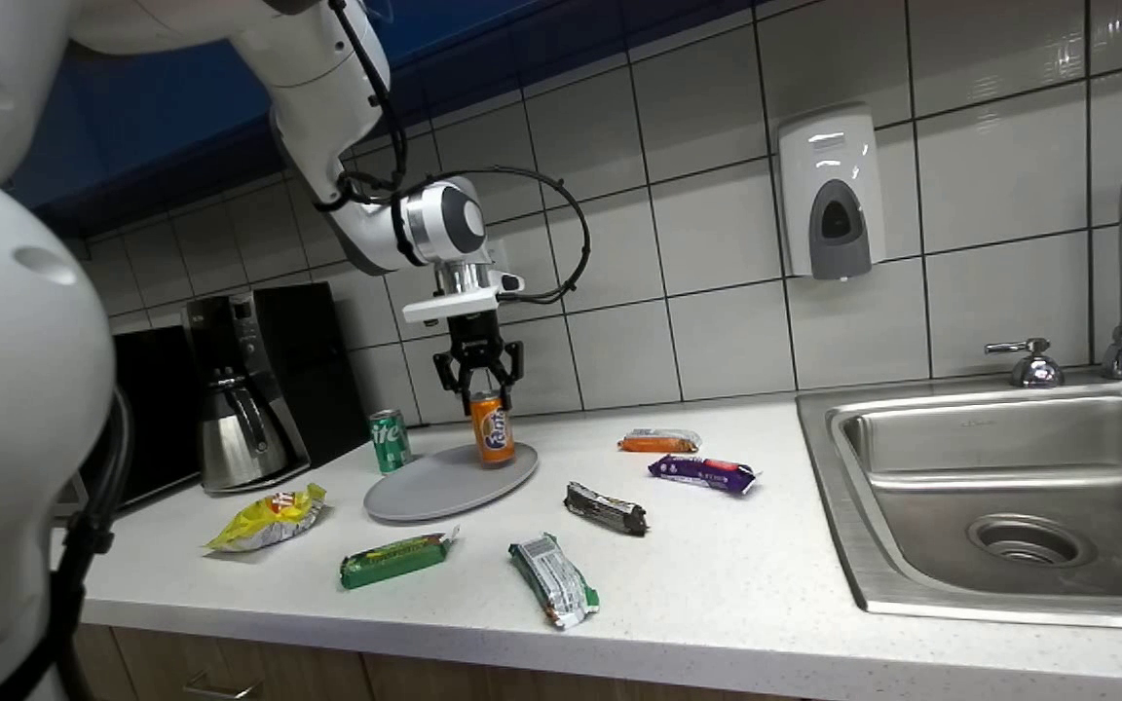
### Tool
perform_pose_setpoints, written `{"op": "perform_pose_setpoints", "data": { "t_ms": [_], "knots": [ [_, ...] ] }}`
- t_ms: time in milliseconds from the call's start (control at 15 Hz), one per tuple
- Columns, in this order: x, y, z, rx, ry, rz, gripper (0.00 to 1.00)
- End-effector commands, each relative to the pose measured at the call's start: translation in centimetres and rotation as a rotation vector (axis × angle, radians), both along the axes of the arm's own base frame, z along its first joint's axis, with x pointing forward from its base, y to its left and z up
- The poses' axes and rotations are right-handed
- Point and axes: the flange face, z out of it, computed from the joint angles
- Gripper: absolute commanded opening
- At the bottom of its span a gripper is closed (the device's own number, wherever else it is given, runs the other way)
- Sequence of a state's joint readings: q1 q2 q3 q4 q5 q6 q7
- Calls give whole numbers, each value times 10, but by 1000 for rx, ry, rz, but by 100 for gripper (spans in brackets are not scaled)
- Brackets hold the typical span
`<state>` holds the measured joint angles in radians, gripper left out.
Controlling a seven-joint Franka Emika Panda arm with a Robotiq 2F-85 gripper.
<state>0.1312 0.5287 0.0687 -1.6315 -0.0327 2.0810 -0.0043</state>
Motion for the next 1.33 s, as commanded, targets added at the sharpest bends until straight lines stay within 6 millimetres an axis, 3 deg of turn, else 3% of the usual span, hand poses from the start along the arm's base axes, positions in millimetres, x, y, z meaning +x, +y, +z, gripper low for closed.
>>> {"op": "perform_pose_setpoints", "data": {
  "t_ms": [0, 400, 1267],
  "knots": [
    [12, 2, 28, 28, -37, 28, 38],
    [30, 5, 39, 36, -70, 45, 38],
    [73, 0, 21, 22, -94, 37, 38]
  ]
}}
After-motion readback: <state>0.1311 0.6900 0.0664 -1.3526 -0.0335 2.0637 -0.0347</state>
